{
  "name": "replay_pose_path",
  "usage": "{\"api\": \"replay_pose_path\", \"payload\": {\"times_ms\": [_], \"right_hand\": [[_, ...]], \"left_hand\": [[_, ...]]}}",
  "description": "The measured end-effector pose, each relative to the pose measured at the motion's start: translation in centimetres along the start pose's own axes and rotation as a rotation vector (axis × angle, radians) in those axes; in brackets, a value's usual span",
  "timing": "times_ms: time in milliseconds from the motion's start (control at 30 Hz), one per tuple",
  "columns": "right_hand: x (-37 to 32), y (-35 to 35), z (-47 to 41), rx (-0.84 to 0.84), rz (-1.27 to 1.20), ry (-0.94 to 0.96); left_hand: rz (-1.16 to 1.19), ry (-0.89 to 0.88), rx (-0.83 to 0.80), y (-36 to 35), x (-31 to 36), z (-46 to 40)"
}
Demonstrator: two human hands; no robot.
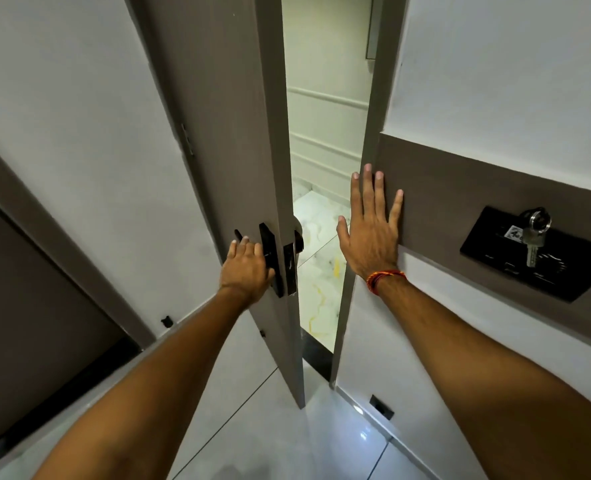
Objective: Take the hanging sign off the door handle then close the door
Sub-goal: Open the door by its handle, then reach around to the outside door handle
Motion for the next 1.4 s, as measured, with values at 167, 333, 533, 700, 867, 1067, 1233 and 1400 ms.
{"api": "replay_pose_path", "payload": {"times_ms": [167, 333, 533, 700, 867, 1067, 1233, 1400], "right_hand": [[-0.4, -0.5, 0.7, -0.039, -0.014, 0.028], [-0.3, -0.4, 0.2, -0.044, -0.025, 0.064], [-0.4, -0.5, -0.4, -0.089, -0.082, 0.058], [-4.1, -1.0, -1.3, -0.146, -0.120, 0.125], [-10.8, -4.5, -2.0, -0.349, -0.207, 0.383], [-15.4, -8.4, -2.9, -0.509, -0.262, 0.494], [-16.9, -9.7, -4.9, -0.575, -0.284, 0.452], [-18.0, -11.2, -6.9, -0.603, -0.289, 0.421]], "left_hand": [[-0.049, 0.095, 0.027, 0.1, -0.4, 2.2], [-0.053, 0.179, 0.042, -0.3, -1.3, 4.1], [-0.021, 0.219, 0.049, -0.9, -2.7, 5.0], [-0.039, 0.241, 0.057, -1.1, -3.7, 5.3], [-0.049, 0.274, 0.073, -1.6, -4.3, 5.4], [-0.029, 0.278, 0.092, -1.9, -4.5, 5.5], [-0.020, 0.246, 0.092, -1.7, -4.4, 5.4], [-0.002, 0.231, 0.067, -1.9, -4.5, 5.2]]}}
Point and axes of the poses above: each hand's wrist, its own z-axis away from the middle knuckle, its own y-axis out of the back of the hand, x = y × z, the point moved 9 cm from there along -z, towards the middle knuckle, and after that the axes turned 6 degrees about -x, right-handed, at the moved point
